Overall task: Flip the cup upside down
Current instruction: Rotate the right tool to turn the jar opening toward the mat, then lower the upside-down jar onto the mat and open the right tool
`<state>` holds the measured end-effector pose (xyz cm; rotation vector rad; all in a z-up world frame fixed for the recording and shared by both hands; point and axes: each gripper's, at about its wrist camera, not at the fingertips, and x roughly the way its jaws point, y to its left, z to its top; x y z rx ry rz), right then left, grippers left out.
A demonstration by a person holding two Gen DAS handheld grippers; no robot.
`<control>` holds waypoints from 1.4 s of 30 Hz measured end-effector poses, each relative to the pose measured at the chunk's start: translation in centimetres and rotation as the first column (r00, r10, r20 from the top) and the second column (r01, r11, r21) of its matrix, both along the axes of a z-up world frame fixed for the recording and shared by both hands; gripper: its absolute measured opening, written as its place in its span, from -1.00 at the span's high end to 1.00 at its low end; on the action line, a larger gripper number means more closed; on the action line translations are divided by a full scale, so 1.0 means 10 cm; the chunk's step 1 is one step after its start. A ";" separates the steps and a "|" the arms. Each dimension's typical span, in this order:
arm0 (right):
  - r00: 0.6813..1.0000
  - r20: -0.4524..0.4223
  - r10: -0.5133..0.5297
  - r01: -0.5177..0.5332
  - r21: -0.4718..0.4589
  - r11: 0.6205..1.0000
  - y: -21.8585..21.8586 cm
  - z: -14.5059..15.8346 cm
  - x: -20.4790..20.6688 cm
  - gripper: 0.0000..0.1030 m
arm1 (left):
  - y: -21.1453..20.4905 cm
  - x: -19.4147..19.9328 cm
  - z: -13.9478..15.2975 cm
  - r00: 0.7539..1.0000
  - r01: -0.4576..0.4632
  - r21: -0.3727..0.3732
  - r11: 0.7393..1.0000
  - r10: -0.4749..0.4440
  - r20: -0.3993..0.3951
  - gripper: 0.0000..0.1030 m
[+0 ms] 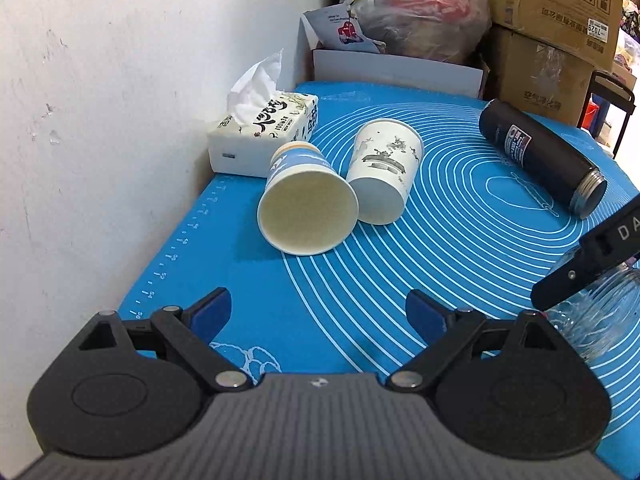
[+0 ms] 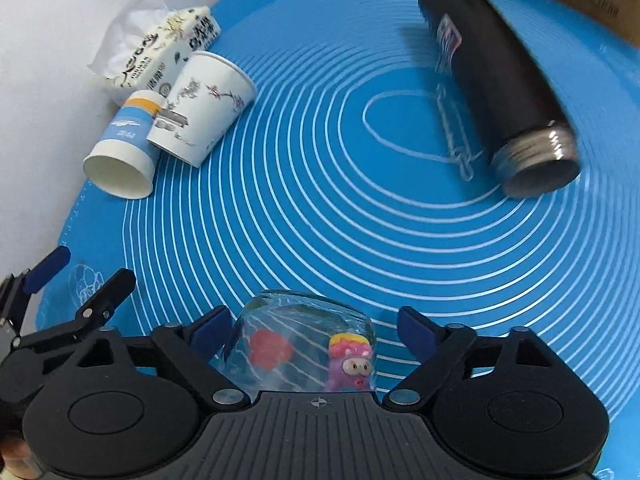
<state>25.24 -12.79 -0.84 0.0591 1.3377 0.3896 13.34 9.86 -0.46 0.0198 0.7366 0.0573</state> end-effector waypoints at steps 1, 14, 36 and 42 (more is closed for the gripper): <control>1.000 -0.022 0.008 -0.008 0.010 1.000 0.00 -0.02 0.02 -0.64 | 0.00 0.00 0.00 1.000 -0.001 0.000 1.000 0.001 -0.001 -0.81; 0.994 -0.002 0.110 -0.110 -0.021 0.994 0.15 0.06 -0.08 -0.45 | -0.01 0.01 -0.01 1.000 -0.007 0.001 1.000 0.007 -0.013 -0.81; 0.731 0.682 0.003 0.136 -0.150 0.979 0.00 0.06 -1.00 -0.45 | -0.06 -0.06 0.03 1.000 0.000 -0.033 0.999 0.001 0.008 -0.81; 0.657 0.752 0.058 0.129 -0.188 0.974 -0.02 -0.06 -1.36 -0.43 | -0.08 -0.10 0.05 1.000 -0.002 -0.040 0.999 0.003 0.008 -0.81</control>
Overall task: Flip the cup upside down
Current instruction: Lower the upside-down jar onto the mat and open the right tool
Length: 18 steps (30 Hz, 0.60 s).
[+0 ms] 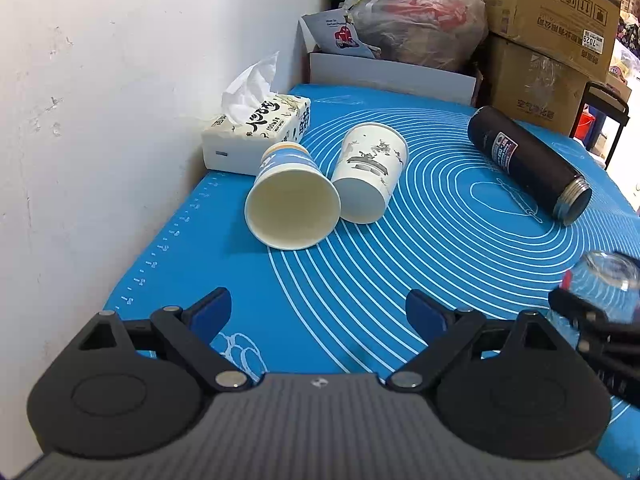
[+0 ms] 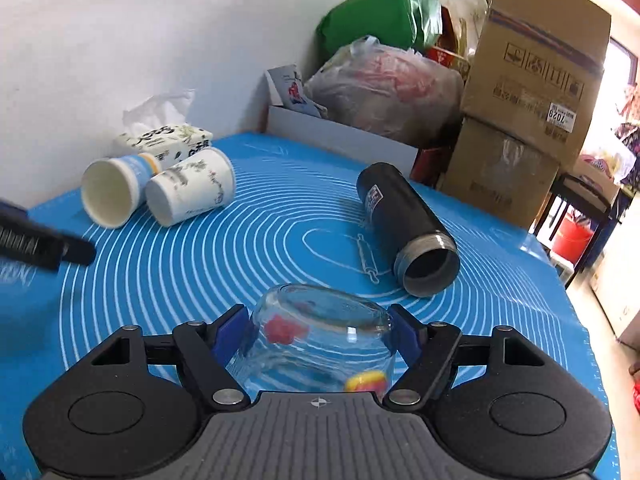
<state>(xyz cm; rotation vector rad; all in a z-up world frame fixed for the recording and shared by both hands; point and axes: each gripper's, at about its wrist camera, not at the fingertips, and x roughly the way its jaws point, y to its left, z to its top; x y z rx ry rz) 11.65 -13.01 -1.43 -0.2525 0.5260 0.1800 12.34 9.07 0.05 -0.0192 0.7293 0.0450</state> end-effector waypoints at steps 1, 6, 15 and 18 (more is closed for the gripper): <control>1.000 -0.007 0.000 0.000 0.009 1.000 -0.02 -0.01 -0.01 -0.43 | 0.00 -0.01 0.01 1.000 0.000 -0.003 1.000 0.000 0.000 -0.81; 0.999 -0.030 -0.011 0.012 0.042 0.999 -0.09 -0.04 -0.08 -0.42 | -0.06 -0.07 0.03 1.000 0.006 -0.009 1.000 -0.006 0.004 -0.81; 0.999 -0.046 -0.018 0.022 0.075 0.997 -0.14 0.00 -0.11 -0.47 | -0.19 -0.23 0.08 0.999 0.031 0.005 1.000 -0.031 0.033 -0.81; 1.000 -0.016 -0.020 0.021 0.080 0.997 -0.18 0.09 -0.23 -0.58 | -0.23 -0.30 0.12 0.998 0.038 0.007 0.999 -0.039 0.043 -0.81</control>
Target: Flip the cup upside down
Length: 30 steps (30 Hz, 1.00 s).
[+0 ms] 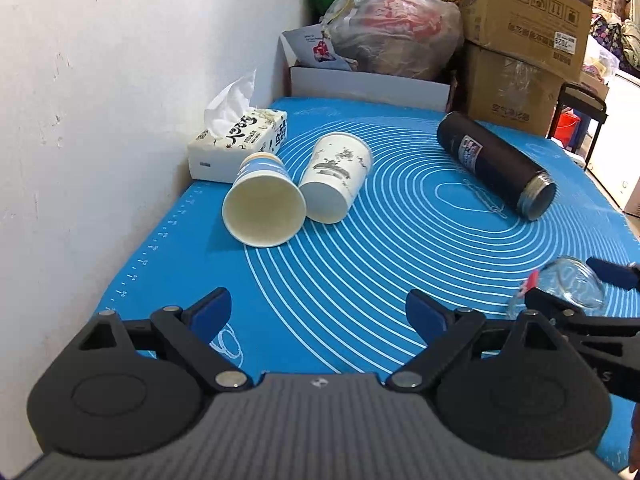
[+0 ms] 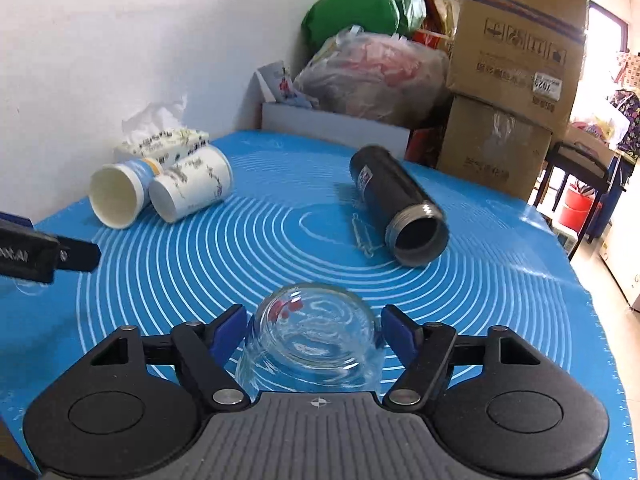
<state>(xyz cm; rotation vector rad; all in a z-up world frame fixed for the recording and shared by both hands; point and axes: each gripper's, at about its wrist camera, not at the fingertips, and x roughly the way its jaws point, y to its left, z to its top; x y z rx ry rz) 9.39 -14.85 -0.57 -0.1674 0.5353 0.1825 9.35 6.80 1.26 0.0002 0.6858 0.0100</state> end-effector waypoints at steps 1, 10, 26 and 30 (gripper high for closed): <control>1.000 0.003 -0.001 0.001 0.001 1.000 -0.01 0.03 -0.04 -0.62 | -0.01 -0.03 0.01 1.000 0.002 -0.004 1.000 -0.002 0.006 -0.81; 1.000 -0.013 -0.027 0.028 0.067 0.997 -0.25 0.32 -0.55 -0.88 | -0.18 -0.43 0.10 0.998 0.036 0.006 0.999 -0.036 0.051 -0.81; 0.993 0.024 -0.113 0.109 0.142 0.984 -0.47 0.20 -1.39 -1.00 | -0.43 -1.02 -0.08 0.991 0.114 0.015 0.993 -0.114 0.065 -0.81; 0.990 0.066 -0.123 0.114 0.126 0.985 -0.42 0.17 -1.59 -1.00 | -0.42 -1.15 -0.06 0.988 0.112 0.029 0.993 -0.114 0.099 -0.81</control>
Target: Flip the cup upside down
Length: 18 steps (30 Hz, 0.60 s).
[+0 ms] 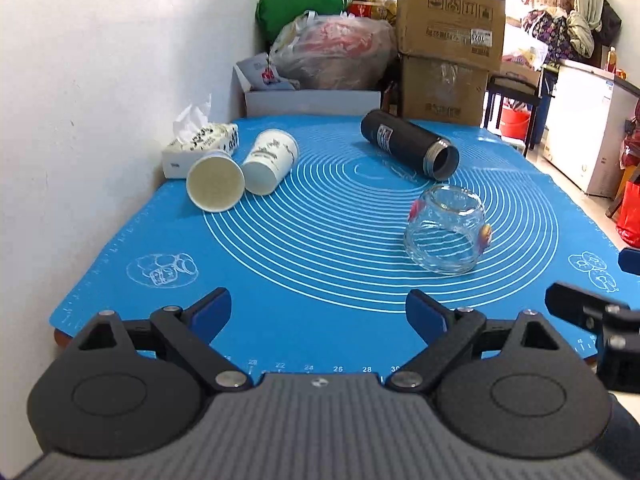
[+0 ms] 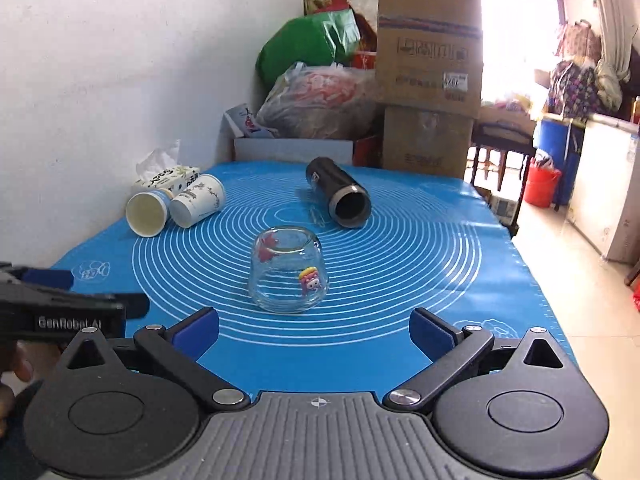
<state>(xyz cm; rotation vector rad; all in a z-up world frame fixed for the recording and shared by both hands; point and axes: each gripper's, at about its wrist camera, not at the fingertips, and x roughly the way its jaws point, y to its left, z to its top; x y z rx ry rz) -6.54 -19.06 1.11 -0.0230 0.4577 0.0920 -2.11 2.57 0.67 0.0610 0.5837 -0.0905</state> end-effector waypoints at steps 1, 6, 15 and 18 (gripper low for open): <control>1.000 0.013 -0.001 0.001 -0.006 1.000 0.01 0.00 -0.05 -1.00 | 0.00 -0.02 0.00 1.000 -0.003 0.007 1.000 0.003 0.001 -0.82; 0.999 0.046 0.015 -0.013 -0.027 1.000 0.08 0.02 -0.21 -0.99 | 0.03 -0.13 -0.02 1.000 -0.003 0.011 1.000 0.003 0.014 -0.82; 0.998 0.057 0.014 -0.013 -0.006 1.000 0.11 0.03 -0.25 -0.98 | 0.01 -0.24 -0.02 0.999 0.004 0.032 0.999 -0.005 0.036 -0.82; 0.999 0.052 0.012 -0.011 -0.003 1.000 0.11 0.02 -0.25 -0.98 | 0.01 -0.25 -0.03 0.999 0.008 0.036 0.999 -0.009 0.036 -0.82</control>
